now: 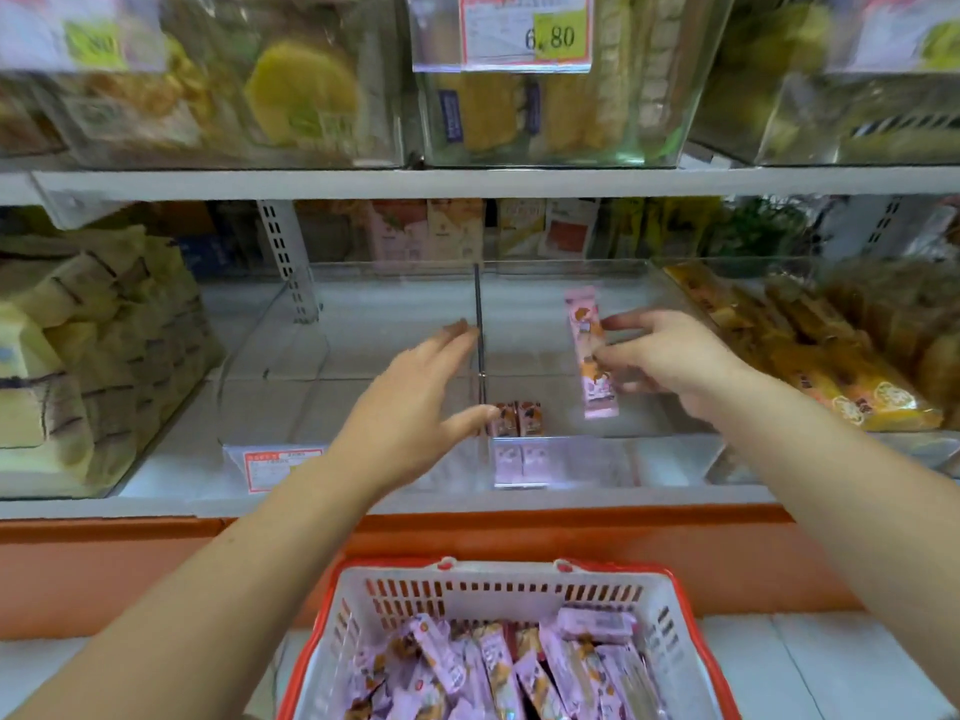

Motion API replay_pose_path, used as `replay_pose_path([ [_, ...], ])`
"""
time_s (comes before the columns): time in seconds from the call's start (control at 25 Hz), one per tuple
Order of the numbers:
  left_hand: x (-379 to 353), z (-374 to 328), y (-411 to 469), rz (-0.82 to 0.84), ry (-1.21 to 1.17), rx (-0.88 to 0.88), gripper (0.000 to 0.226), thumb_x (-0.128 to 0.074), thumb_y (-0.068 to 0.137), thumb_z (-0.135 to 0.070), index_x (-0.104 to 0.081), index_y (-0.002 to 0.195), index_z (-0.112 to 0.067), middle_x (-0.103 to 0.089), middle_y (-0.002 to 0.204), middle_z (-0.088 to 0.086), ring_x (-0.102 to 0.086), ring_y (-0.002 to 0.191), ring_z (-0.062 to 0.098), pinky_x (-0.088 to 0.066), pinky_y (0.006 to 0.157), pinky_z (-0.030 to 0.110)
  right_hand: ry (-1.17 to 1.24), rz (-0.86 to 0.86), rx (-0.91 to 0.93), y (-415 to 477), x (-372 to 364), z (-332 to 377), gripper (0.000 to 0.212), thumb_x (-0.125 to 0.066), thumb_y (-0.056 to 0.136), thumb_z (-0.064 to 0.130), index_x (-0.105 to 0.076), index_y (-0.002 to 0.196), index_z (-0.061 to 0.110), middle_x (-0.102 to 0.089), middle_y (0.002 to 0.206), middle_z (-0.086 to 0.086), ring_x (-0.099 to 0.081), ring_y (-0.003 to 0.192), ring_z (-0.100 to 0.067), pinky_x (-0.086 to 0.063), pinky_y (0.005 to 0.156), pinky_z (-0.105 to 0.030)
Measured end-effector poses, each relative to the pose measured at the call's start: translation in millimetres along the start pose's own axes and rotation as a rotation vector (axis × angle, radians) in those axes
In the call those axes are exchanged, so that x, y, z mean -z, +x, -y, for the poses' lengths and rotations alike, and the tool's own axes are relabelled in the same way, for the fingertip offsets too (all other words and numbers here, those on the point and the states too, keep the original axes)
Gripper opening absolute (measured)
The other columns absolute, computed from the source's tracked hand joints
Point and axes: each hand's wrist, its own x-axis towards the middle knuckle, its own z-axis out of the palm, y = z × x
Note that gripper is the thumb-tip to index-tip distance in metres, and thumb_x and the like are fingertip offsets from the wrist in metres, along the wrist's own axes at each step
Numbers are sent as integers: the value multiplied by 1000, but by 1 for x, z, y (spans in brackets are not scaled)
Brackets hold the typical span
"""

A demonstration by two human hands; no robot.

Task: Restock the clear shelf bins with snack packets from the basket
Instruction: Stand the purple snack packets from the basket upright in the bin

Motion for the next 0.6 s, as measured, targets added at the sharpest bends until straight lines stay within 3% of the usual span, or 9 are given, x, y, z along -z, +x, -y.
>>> replay_pose_path([
  [0.08,-11,11,11,68,56,-69,83,-53,87,-57,-10,153,-29,-7,161,-11,-20,144,12,-20,116,29,-102,82,-188,24,-8,-14,41,-67,83,-6,-59,121,6,-67,70,-12,-61,50,-19,-56,53,-30],
  [0.24,-27,27,20,103,80,-144,83,-42,86,-67,-2,152,-36,11,153,-25,-15,144,7,-22,116,31,-262,258,-429,51,-23,-45,39,-63,87,-6,-58,125,2,-62,76,-12,-60,69,-22,-54,78,-36],
  [0.44,-38,33,20,108,-31,-138,84,-36,80,-74,14,142,-49,21,148,-32,0,136,-9,-15,114,24,-287,296,-456,60,-35,-53,37,-63,87,-6,-59,123,0,-62,79,-8,-58,68,-14,-51,53,-19],
  [0.6,-37,36,21,98,-57,-140,85,-36,77,-75,14,141,-49,18,148,-33,2,136,-10,-13,114,23,-307,343,-453,61,-39,-57,39,-63,87,-6,-58,125,-1,-64,82,-7,-59,72,-12,-51,62,-17],
])
